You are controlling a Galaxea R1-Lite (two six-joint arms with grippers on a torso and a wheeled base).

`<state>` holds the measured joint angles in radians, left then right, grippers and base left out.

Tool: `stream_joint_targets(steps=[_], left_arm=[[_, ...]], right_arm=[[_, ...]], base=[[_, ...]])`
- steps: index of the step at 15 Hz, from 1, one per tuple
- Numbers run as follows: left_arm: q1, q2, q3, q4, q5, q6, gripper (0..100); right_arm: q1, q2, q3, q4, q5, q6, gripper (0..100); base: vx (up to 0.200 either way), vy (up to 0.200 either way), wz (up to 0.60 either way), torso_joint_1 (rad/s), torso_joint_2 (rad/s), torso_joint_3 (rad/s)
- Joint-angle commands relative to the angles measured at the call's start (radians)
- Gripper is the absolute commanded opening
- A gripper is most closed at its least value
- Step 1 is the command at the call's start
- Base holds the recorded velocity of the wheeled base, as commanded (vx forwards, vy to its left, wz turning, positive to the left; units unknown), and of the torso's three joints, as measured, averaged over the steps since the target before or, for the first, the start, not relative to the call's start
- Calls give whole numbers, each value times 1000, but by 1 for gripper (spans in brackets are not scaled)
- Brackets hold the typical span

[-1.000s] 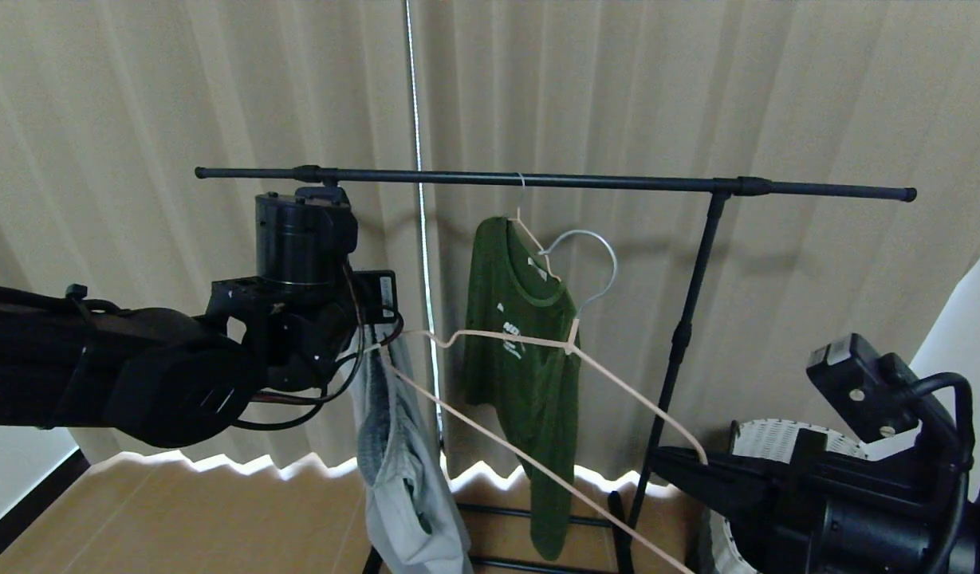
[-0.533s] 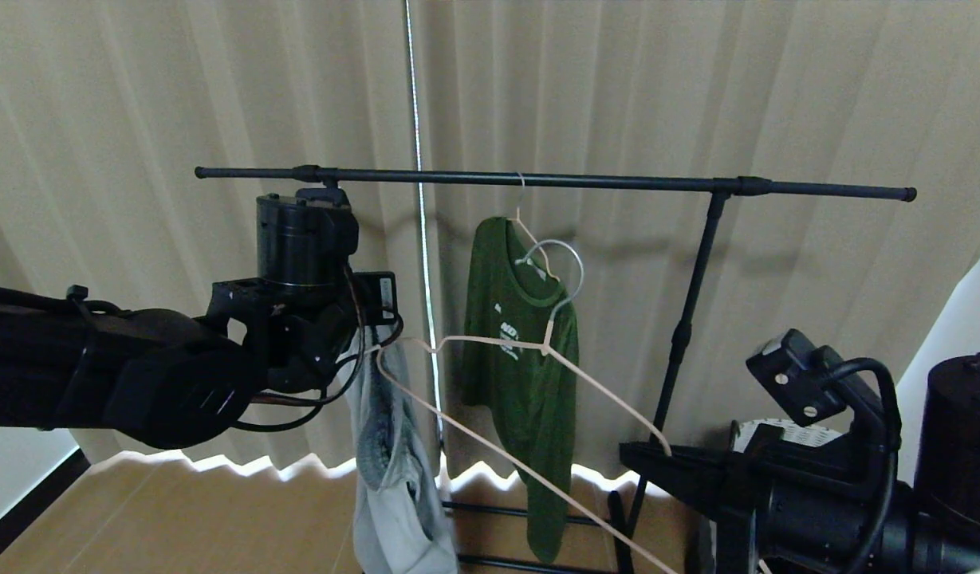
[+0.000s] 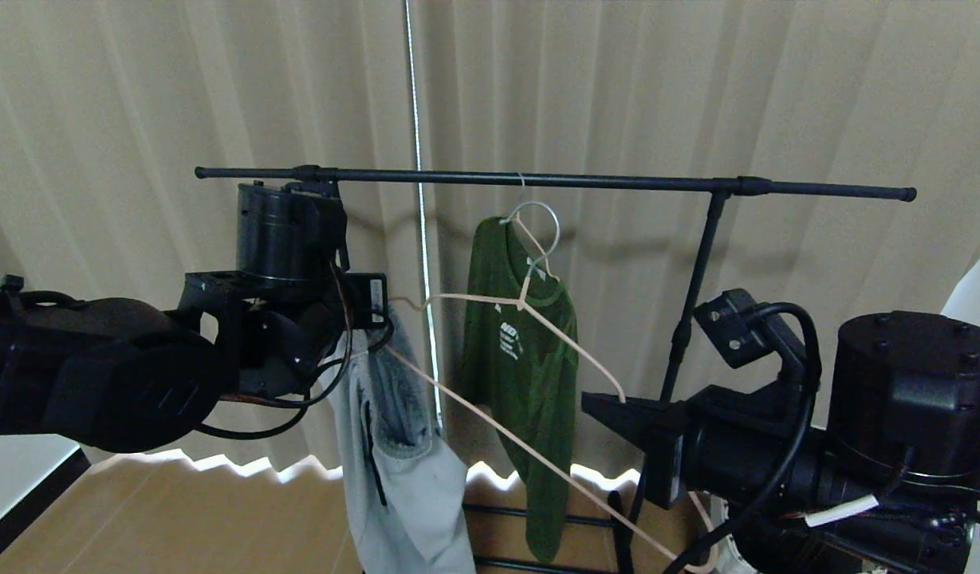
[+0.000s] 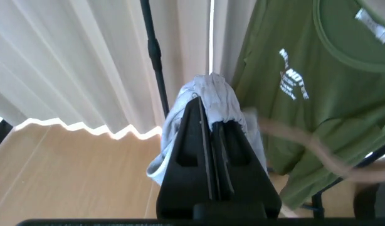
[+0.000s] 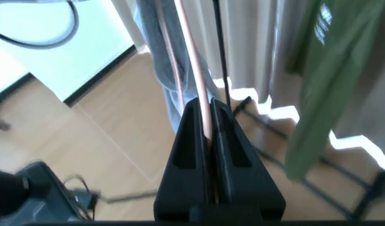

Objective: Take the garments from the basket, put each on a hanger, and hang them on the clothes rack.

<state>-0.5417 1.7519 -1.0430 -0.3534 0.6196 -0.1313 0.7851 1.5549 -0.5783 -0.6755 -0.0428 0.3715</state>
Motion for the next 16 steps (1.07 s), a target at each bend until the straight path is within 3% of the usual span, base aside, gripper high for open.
stream_joint_targets(steps=[1, 8, 12, 16], left_arm=[[-1, -9, -5, 1, 0, -2, 0], [12, -9, -37, 7, 0, -2, 0], [28, -6, -34, 16, 0, -4, 0], [14, -14, -31, 16, 0, -4, 0]], right_arm=[[5, 24, 25, -33, 3, -2, 0], [43, 28, 67, -91, 3, 3, 0], [51, 40, 144, -276, 3, -8, 0], [49, 106, 123, -283, 1, -11, 0]], base=[[0, 0, 0, 0, 0, 0], [0, 0, 0, 0, 0, 0], [0, 0, 0, 0, 0, 0], [0, 0, 0, 0, 0, 0]])
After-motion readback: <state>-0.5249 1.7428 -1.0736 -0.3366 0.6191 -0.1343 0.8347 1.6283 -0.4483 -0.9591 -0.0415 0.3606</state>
